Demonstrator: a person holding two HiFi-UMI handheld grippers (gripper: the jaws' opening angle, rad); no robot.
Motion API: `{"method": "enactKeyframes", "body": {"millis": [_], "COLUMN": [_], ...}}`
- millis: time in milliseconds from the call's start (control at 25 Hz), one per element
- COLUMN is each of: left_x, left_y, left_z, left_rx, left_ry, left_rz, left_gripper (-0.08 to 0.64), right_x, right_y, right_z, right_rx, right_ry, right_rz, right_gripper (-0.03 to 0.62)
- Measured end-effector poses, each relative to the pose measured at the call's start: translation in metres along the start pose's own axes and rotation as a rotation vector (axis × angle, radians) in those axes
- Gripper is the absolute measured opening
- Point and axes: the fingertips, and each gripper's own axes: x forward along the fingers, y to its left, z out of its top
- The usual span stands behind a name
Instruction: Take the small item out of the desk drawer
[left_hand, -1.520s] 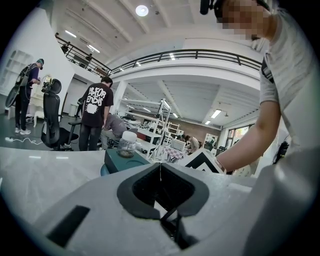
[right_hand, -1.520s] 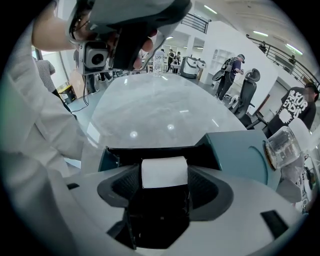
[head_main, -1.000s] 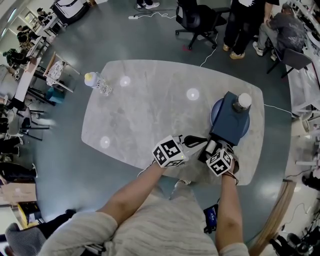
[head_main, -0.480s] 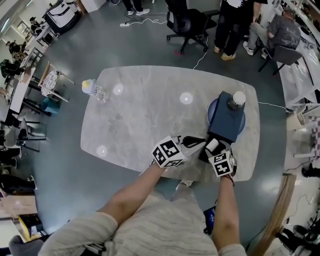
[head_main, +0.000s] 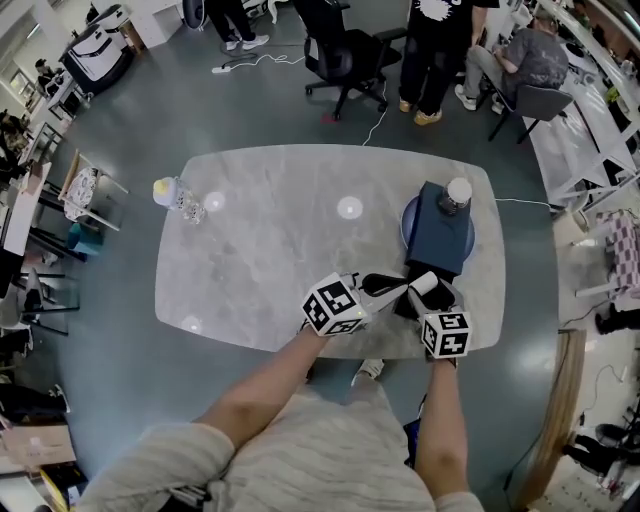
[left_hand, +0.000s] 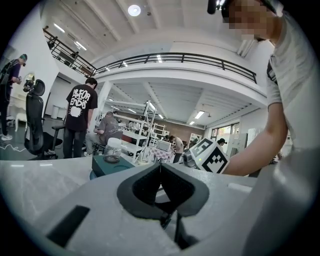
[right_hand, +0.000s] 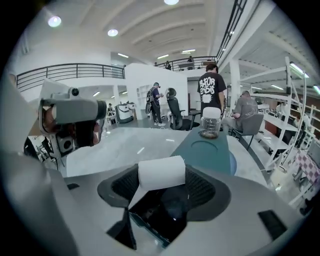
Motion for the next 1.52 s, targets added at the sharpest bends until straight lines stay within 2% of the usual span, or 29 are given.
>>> {"method": "enactKeyframes", "body": {"millis": [200,400,680,1040,1240,1520], "left_x": [-0.015,-0.029,-0.055,-0.092,-0.114,-0.128], "left_y": [-0.007,-0.014,-0.025,-0.042,-0.055,-0.07], "left_z": [0.012,0.023,0.04,0.084,0.109,0.133], "left_rx": [0.024,0.051,0.081,0.12,0.169,0.216], "left_ry": [-0.021,-0.04,-0.076,-0.185,-0.248,-0.292], "left_rz": [-0.024,-0.04,-0.05,-0.039,-0.029,-0.036], "left_gripper": [0.015,0.015,0.015,0.015,0.015,0.015], "right_x": [-0.025,-0.053,-0.091,-0.147,-0.174,-0.189], "right_y": [0.013,0.031,0.067,0.114,0.136,0.15], "right_z": [0.036,0.074,0.117,0.166,0.185,0.2], "right_rx": [0.068,0.077,0.044,-0.049,-0.085,-0.122], "right_ry": [-0.146,-0.275,-0.408,-0.573,-0.669,-0.73], "right_rz": [-0.035,-0.051,-0.05,0.001,0.029,0.042], "right_gripper": [0.261,0.261,0.261,0.261,0.261,0.261]}}
